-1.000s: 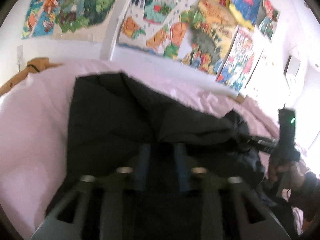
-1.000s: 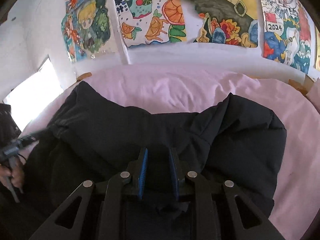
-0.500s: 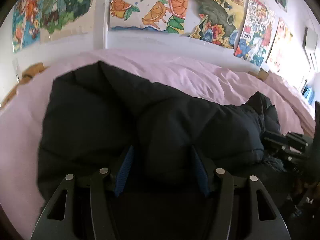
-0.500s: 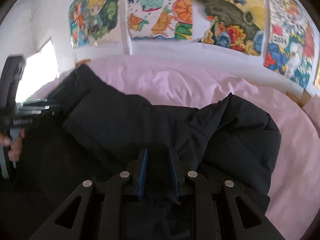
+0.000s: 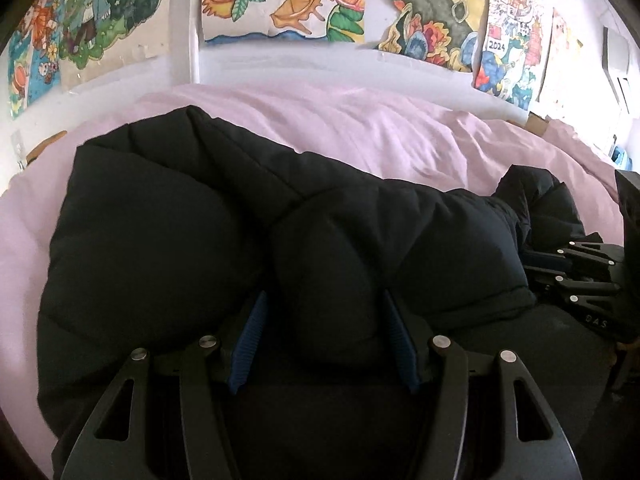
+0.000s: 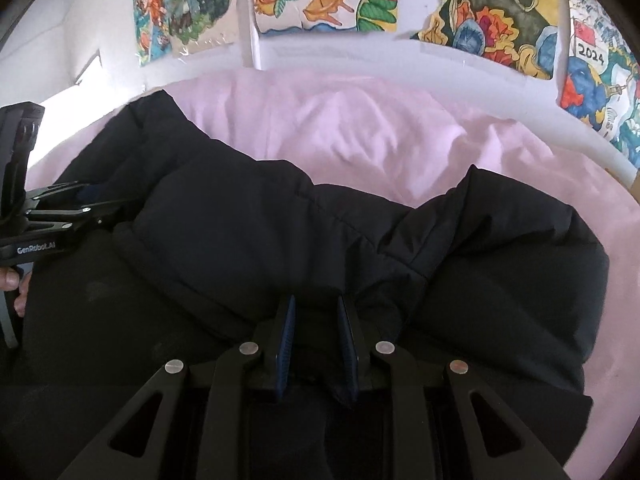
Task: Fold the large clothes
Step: 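Open both grippers and lift them off the jacket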
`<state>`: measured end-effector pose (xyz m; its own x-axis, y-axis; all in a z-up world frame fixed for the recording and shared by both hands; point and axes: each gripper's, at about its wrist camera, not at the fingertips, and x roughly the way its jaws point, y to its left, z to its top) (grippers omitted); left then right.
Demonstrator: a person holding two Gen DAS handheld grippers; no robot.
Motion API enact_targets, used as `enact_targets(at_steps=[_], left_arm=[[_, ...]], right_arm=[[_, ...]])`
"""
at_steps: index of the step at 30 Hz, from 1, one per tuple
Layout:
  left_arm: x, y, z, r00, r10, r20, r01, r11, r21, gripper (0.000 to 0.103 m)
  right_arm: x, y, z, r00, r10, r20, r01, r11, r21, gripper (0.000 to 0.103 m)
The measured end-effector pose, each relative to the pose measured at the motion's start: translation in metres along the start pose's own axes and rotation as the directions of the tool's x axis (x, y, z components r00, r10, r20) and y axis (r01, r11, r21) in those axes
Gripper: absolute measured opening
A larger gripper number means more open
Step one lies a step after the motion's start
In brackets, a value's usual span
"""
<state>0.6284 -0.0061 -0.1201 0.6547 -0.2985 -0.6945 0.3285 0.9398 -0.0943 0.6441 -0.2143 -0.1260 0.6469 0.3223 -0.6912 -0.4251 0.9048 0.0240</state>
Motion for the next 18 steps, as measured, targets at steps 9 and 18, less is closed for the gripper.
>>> enact_targets(at_steps=[9,18], left_arm=[[-0.011,-0.001,-0.002,1.0,-0.008,0.026,0.008,1.0,-0.002,0.055],[-0.047,-0.023,0.0,0.995,0.098,0.018,-0.098,0.995,-0.008,0.074]], right_arm=[[-0.006,0.004,-0.003,0.999,-0.02,0.043,0.021,1.0,-0.01,0.021],[-0.054,0.01,-0.001,0.994,-0.045,0.104,0.044,0.999,0.014,0.079]])
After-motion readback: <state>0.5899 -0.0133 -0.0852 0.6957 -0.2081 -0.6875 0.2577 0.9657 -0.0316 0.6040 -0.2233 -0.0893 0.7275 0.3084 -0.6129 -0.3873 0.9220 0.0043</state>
